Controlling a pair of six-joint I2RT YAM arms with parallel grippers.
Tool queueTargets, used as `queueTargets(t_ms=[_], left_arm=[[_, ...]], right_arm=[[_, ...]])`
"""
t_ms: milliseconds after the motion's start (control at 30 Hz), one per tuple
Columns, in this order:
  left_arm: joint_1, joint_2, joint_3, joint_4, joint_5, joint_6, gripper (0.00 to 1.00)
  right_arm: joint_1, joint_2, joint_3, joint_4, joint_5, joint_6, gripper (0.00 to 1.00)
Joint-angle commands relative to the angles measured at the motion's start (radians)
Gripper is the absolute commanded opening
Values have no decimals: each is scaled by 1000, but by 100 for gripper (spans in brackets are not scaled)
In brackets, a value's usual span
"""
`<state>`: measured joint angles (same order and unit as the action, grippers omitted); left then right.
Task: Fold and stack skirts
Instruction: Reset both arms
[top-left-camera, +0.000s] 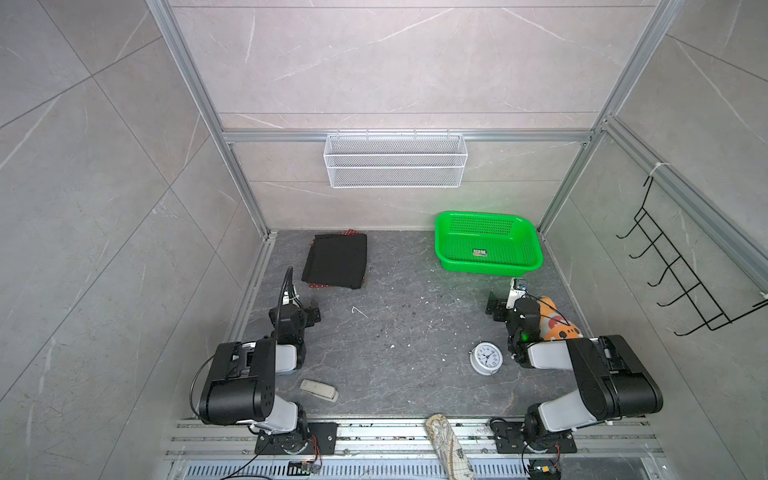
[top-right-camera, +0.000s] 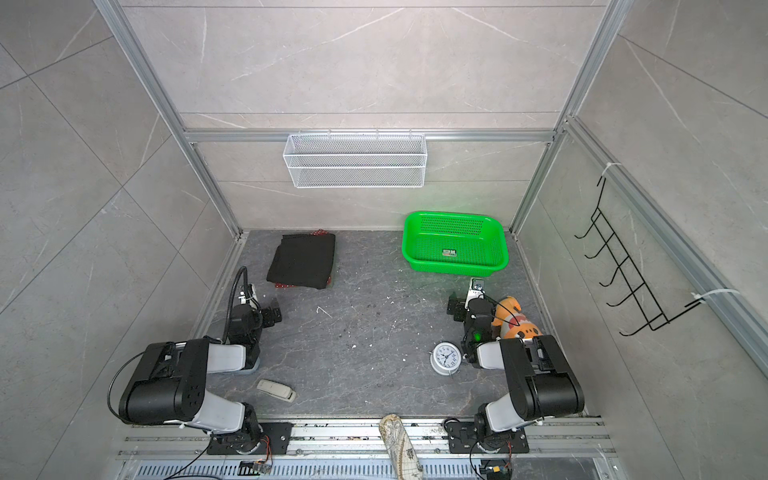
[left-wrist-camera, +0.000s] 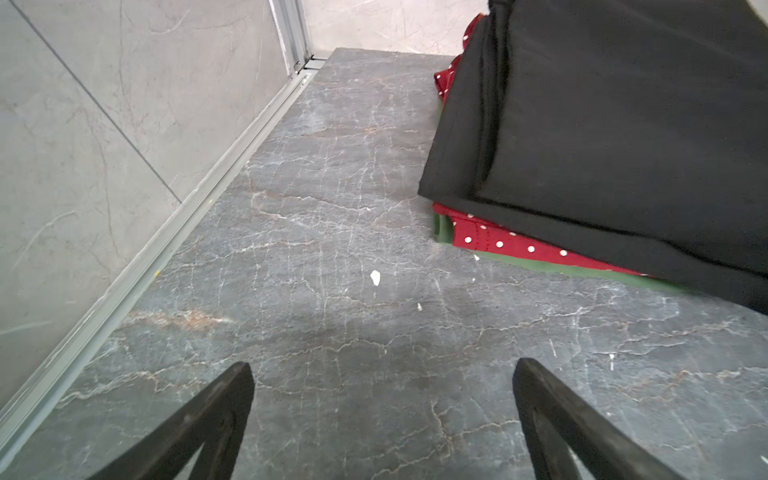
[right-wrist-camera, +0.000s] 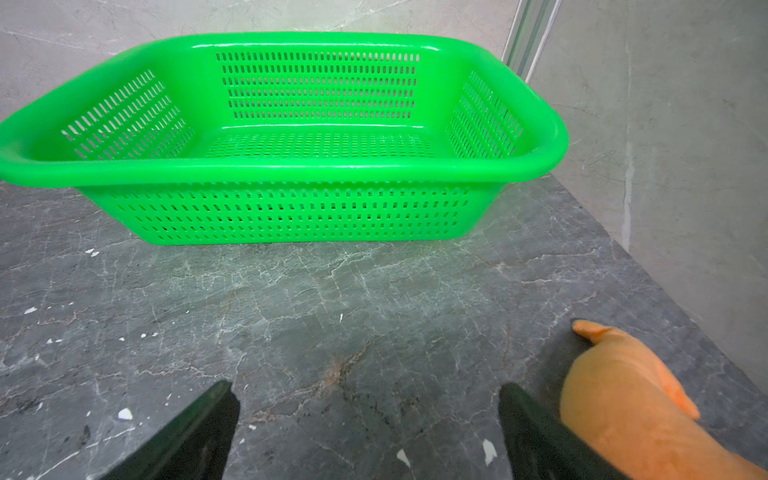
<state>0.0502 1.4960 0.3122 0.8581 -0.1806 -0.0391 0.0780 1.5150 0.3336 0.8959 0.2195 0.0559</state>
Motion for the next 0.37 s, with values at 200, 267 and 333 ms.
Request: queueTargets(t_ms=[200,267,333], left_arm=[[-4,0,27,21,-26,-22,100],[-4,0,27,22,-27,-21,100],[-4,-1,27,21,-27,-22,100]], right_arm=[[0,3,9,26,-6,4,99],[0,1,6,30,-5,3,100],[1,1,5,30,-5,4,100]])
